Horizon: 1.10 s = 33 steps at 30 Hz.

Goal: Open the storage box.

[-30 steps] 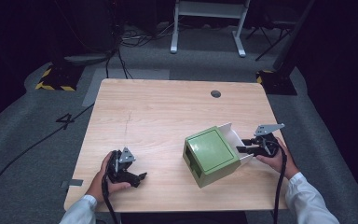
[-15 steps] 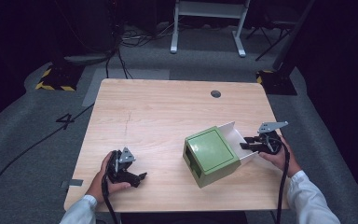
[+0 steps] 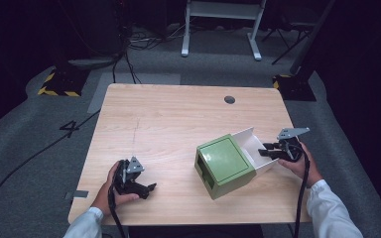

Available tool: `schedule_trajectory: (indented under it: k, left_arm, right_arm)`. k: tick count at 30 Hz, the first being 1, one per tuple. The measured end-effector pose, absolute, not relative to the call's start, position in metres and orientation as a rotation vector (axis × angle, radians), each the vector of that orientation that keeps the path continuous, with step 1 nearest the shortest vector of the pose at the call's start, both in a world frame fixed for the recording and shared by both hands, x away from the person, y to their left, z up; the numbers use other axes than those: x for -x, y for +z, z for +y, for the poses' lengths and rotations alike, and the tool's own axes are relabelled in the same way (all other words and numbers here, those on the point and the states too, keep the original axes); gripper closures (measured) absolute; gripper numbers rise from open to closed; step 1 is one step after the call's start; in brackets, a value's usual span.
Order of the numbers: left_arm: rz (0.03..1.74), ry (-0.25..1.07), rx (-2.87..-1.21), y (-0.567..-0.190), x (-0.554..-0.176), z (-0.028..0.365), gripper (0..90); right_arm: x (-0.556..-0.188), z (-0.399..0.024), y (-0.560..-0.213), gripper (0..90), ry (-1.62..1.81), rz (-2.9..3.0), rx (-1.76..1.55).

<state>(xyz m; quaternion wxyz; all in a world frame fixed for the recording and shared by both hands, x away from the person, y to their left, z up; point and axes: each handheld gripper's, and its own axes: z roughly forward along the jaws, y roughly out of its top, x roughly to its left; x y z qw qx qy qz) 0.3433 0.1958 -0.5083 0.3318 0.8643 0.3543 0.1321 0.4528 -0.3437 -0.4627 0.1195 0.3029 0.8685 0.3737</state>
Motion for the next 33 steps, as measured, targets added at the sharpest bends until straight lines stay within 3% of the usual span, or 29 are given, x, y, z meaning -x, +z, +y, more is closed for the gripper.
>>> schedule_trajectory:
  k: [16, 33]
  left_arm:
    - [0.926, 0.345, -2.258, -0.508, -0.343, 0.196, 0.5]
    - [0.926, 0.345, -2.258, -0.508, -0.343, 0.196, 0.5]
  right_arm:
    - [-0.456, -0.351, -0.461, 64.4, 1.097, 2.507, -0.913]
    - [-0.445, -0.367, -0.438, 52.4, 1.083, 2.382, -0.916]
